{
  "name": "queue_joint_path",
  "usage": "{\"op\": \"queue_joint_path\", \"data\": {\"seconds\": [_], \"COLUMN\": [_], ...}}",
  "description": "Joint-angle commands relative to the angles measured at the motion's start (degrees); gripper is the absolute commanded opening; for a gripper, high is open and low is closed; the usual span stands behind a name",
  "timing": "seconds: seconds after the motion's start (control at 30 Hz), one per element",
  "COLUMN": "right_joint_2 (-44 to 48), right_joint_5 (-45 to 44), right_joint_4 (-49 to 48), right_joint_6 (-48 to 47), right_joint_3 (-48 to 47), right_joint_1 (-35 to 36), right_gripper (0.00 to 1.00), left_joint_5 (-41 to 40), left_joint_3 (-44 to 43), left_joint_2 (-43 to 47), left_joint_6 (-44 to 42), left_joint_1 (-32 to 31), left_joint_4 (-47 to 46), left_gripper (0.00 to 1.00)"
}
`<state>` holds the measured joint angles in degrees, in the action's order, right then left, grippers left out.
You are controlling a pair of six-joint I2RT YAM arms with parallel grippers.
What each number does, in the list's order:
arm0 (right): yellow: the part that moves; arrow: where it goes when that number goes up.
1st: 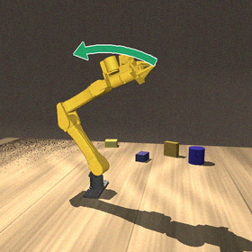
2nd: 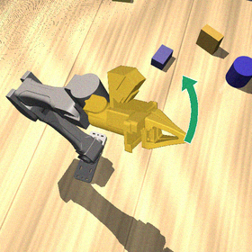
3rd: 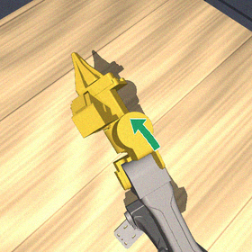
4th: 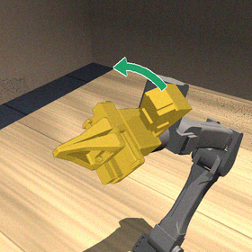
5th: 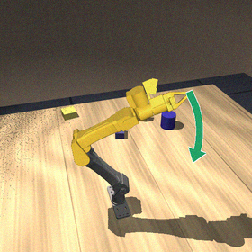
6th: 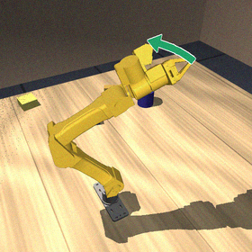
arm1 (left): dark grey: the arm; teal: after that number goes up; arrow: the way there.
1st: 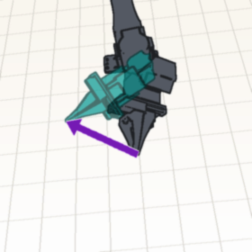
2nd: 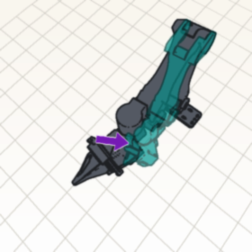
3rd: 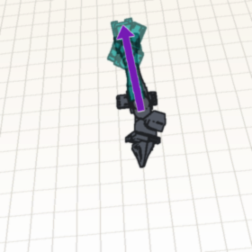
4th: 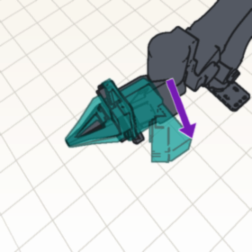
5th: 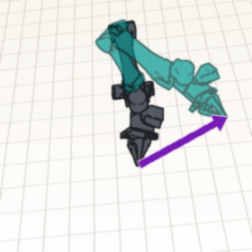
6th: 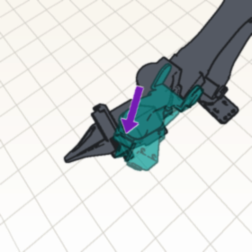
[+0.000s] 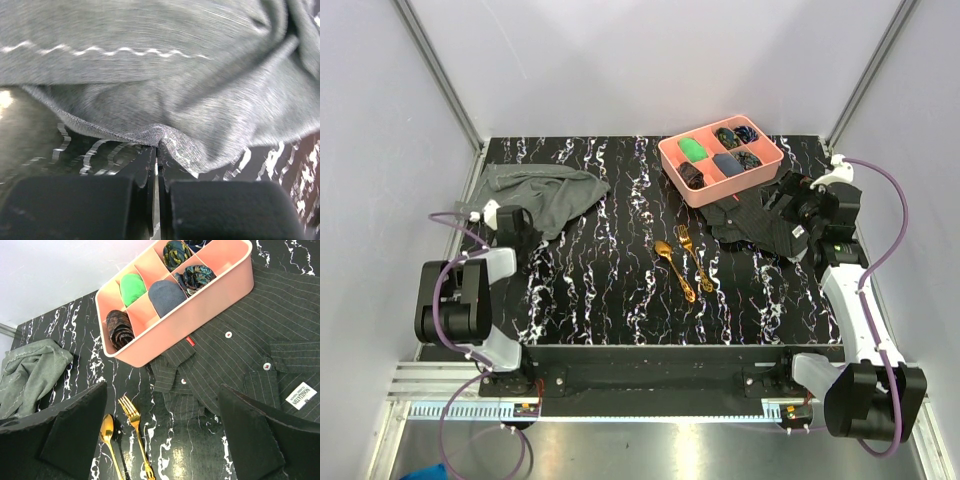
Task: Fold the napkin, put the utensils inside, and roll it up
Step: Move the napkin to the centre of the board, then flatten the napkin out
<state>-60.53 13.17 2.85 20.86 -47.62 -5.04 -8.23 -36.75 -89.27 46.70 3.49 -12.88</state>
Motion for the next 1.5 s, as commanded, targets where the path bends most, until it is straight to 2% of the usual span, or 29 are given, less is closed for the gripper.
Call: {"op": "queue_joint_path", "data": {"seconds": [0.0, 0.13, 0.3, 0.67, 0.7, 0.73, 0.77, 0.8, 0.87, 0.9, 0.97, 1.0, 1.03, 1.1, 1.13, 1.2, 1.23, 1.33, 1.47], "right_joint_2": [-0.55, -1.87, -5.11, -12.41, -12.85, -13.03, -13.12, -13.21, -13.56, -14.08, -14.79, -15.83, -16.45, -18.12, -18.83, -21.45, -22.69, -27.96, -31.84], "right_joint_5": [2.21, 5.72, 7.92, 7.57, 7.57, 7.57, 7.49, 7.31, 6.79, 6.00, 5.29, 5.29, 5.38, 5.12, 4.59, 2.40, 2.04, 1.51, -1.56], "right_joint_4": [-0.66, -0.39, 1.10, 3.65, 4.09, 4.44, 4.70, 5.49, 6.37, 7.51, 8.83, 9.79, 10.06, 10.42, 10.51, 11.12, 11.38, 13.49, 16.13], "right_joint_6": [-0.03, 0.14, -0.21, -0.74, -0.65, -0.65, -0.82, -0.91, -1.79, -2.23, -3.11, -3.20, -3.20, -3.37, -3.72, -4.25, -4.43, -3.81, -3.37], "right_joint_3": [-3.18, -3.97, -5.64, -11.53, -11.80, -12.32, -12.59, -12.85, -13.82, -14.26, -16.01, -16.63, -17.68, -18.47, -19.17, -19.71, -20.23, -21.20, -20.68], "right_joint_1": [-0.06, 0.03, 1.34, 13.03, 13.30, 13.56, 13.91, 14.52, 15.32, 16.45, 17.78, 18.48, 19.96, 22.08, 24.61, 27.79, 30.59, 34.12, 41.14], "right_gripper": [1.00, 1.00, 1.00, 1.00, 1.00, 1.00, 1.00, 1.00, 1.00, 1.00, 1.00, 1.00, 1.00, 1.00, 1.00, 0.99, 0.94, 0.85, 0.78], "left_joint_5": [1.46, -1.52, -4.77, -7.24, -5.93, -5.31, -4.96, -5.22, -7.05, -9.76, -13.20, -16.52, -17.77, -19.80, -19.89, -18.07, -17.35, -14.19, -6.90], "left_joint_3": [-0.43, -0.86, -2.00, -13.87, -14.39, -14.31, -14.05, -13.18, -12.12, -10.72, -8.96, -6.86, -5.62, -1.86, -0.70, 2.54, 3.35, 6.25, 9.06], "left_joint_2": [4.72, 8.76, 9.03, -4.59, -5.03, -5.29, -4.86, -4.25, -0.04, 1.98, 9.27, 11.99, 17.76, 23.77, 29.54, 35.02, 39.22, 44.43, 44.63], "left_joint_6": [-3.54, -7.14, -7.15, -5.57, -5.48, -5.04, -4.78, -4.51, -5.38, -5.91, -7.14, -7.49, -8.11, -8.03, -7.24, -6.88, -6.80, -6.18, -5.48], "left_joint_1": [-4.88, -12.35, -23.68, -46.71, -47.34, -47.69, -47.87, -47.87, -47.87, -47.87, -47.87, -47.78, -47.52, -45.51, -44.19, -38.75, -36.56, -25.94, -18.53], "left_joint_4": [-5.13, -3.91, -3.11, -4.08, -4.51, -5.30, -5.40, -5.14, -2.42, -1.02, 4.16, 5.92, 9.25, 12.43, 16.10, 19.02, 21.56, 25.00, 23.35], "left_gripper": [0.00, 0.00, 0.00, 0.00, 0.02, 0.09, 0.16, 0.38, 0.68, 0.88, 0.98, 0.99, 0.99, 0.99, 0.99, 0.99, 0.99, 0.99, 0.99]}}
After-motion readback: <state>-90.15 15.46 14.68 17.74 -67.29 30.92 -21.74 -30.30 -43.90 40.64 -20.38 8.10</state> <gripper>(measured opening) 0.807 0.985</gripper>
